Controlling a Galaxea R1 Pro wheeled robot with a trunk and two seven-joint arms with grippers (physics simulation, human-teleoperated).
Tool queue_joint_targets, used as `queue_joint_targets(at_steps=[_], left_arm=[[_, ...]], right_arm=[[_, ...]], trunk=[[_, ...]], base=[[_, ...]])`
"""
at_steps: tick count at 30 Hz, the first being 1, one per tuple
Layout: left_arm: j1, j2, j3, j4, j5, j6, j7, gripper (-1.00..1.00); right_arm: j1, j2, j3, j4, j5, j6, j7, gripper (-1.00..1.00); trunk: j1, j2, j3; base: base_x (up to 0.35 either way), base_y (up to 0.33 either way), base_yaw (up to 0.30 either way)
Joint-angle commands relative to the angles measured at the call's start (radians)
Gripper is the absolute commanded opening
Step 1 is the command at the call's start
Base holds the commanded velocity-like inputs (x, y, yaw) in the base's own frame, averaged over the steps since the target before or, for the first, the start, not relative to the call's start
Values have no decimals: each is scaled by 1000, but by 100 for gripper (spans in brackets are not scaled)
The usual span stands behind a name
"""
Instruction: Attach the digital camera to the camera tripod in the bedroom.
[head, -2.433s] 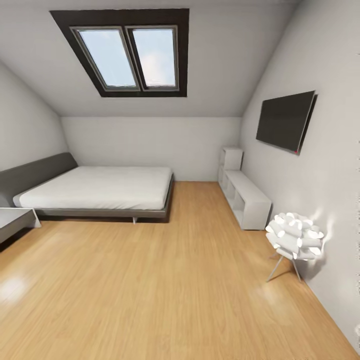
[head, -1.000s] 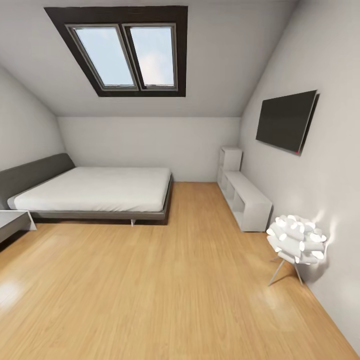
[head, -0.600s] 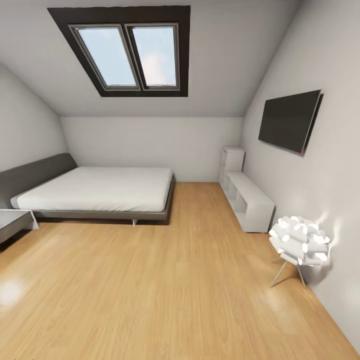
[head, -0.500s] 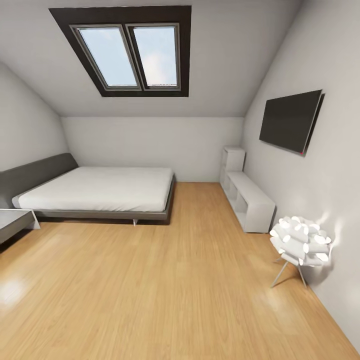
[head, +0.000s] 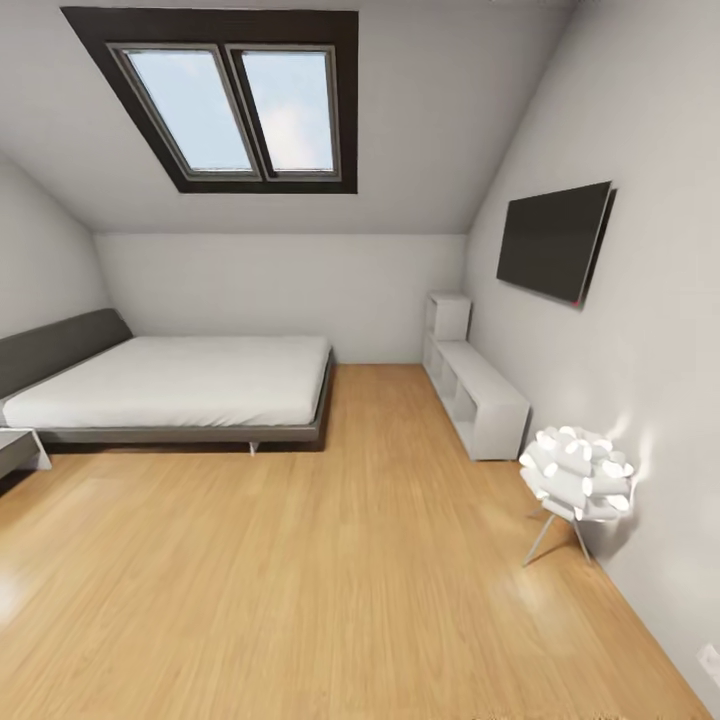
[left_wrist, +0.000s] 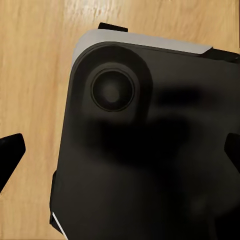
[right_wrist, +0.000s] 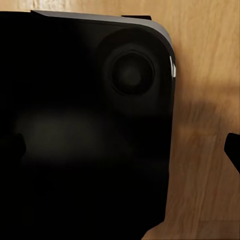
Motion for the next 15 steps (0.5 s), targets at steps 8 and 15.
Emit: queue_joint_targets(at_steps=[8,15], left_arm=[[0,0,7,0,3,-2,0,100],[0,1,7,0,4,-2,0,100]], right_arm=[[0,0,-3,0,-1,-24,-1,100],[0,0,-2,0,-1,-28,-1,100]], trunk=[[0,0,-1],[0,0,-1]], base=[[0,0,-242],[0,0,-243]])
